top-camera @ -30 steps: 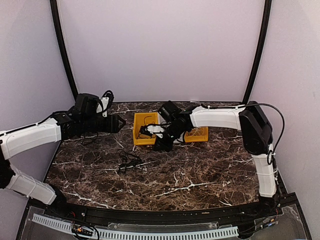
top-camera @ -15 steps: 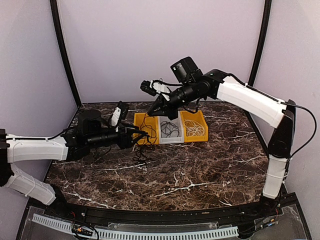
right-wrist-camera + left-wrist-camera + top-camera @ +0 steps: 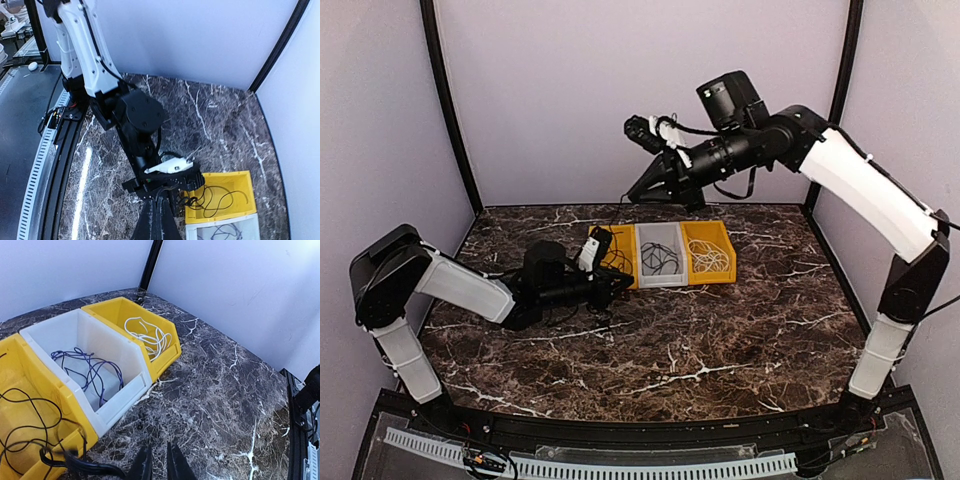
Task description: Untangle the cables
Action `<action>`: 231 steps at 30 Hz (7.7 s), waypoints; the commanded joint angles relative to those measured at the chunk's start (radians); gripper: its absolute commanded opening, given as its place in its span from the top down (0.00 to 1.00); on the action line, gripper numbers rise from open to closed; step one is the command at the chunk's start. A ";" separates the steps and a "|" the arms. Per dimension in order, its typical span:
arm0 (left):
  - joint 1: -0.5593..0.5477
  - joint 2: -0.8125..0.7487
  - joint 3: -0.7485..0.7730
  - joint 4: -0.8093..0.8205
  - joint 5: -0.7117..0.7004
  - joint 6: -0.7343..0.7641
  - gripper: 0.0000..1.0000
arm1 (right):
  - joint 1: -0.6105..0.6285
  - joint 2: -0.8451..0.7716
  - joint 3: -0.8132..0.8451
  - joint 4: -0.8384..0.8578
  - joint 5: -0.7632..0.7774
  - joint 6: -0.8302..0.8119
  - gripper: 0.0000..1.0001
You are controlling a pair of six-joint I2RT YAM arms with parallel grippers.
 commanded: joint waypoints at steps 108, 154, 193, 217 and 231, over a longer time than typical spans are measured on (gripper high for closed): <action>-0.236 -0.191 -0.178 -0.329 -0.401 -0.115 1.00 | -0.101 -0.016 -0.758 0.422 0.033 -0.016 0.43; -0.248 -0.371 -0.323 -0.434 -0.476 -0.193 0.75 | -0.224 -0.018 0.304 0.286 -0.235 0.222 1.00; -0.252 -1.035 -0.541 -0.717 -0.749 -0.498 0.58 | -0.145 0.369 0.428 0.678 0.106 0.159 1.00; -0.252 -0.961 -0.547 -0.638 -0.737 -0.507 0.58 | -0.075 0.367 0.560 0.704 0.125 0.160 1.00; -0.252 -0.994 -0.561 -0.651 -0.739 -0.508 0.58 | -0.095 0.374 0.427 0.723 0.202 0.106 1.00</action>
